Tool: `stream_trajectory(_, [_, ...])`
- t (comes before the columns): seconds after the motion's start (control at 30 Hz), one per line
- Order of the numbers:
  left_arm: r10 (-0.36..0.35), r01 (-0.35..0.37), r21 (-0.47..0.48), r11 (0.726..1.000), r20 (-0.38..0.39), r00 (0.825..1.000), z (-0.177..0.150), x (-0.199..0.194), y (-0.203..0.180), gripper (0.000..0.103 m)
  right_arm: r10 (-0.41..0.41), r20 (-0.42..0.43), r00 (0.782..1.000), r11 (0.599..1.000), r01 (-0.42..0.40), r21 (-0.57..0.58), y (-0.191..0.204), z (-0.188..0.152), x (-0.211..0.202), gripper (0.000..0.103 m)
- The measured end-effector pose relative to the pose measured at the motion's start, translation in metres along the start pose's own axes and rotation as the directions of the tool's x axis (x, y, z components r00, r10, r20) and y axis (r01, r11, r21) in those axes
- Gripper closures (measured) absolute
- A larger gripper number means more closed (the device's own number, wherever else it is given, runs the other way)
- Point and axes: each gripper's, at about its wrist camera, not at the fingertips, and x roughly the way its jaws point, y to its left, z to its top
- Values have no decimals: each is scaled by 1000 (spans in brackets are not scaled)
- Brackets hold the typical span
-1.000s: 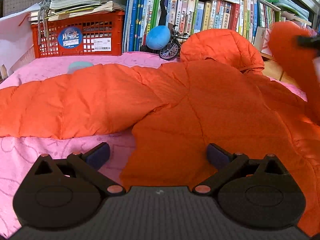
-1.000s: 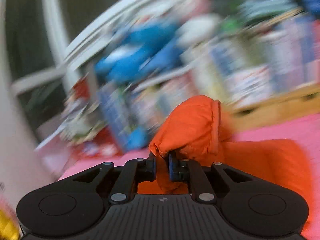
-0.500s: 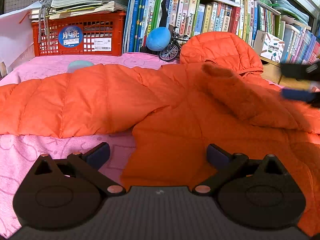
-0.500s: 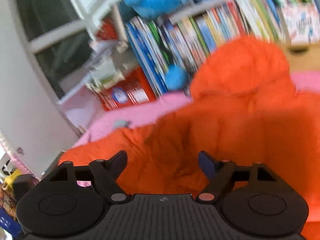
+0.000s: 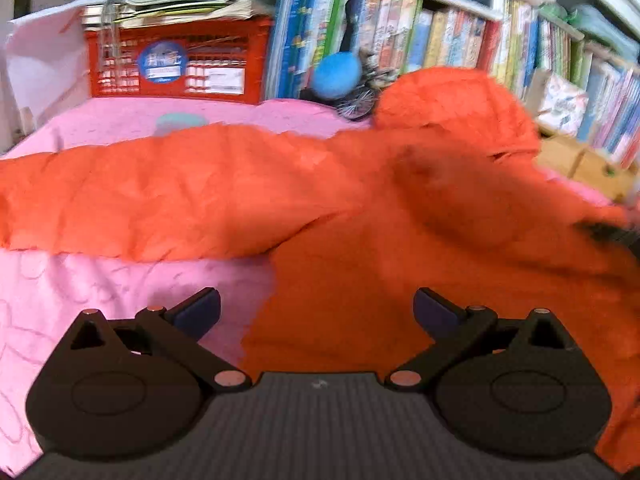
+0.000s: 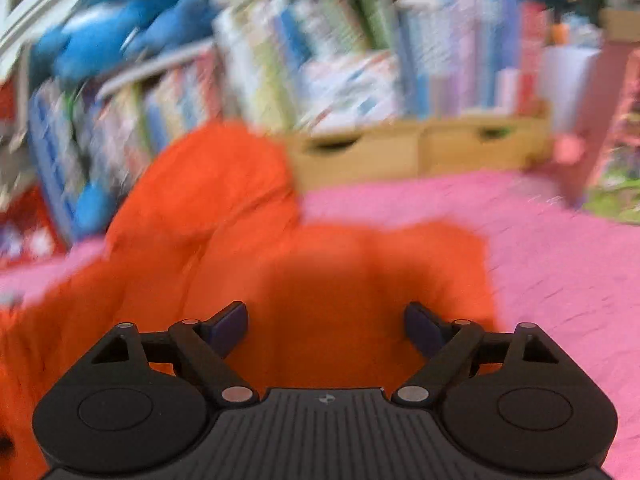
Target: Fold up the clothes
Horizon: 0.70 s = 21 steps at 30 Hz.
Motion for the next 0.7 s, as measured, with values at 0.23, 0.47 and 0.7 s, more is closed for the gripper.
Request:
stream_trajectory(0.23, [-18, -22, 206, 978, 194, 981, 43, 19, -71, 0, 90, -47, 995, 995, -93, -45, 13, -9, 9, 4])
stream_trajectory(0.47, [145, -157, 292, 943, 65, 987, 46, 98, -58, 0, 117, -58, 991, 993, -118, -19, 11, -6, 10, 0])
stream_trajectory(0.7, [81, -78, 195, 978, -4, 997, 52, 103, -39, 0, 66, 65, 996, 933, -38, -359, 64, -18, -18, 3])
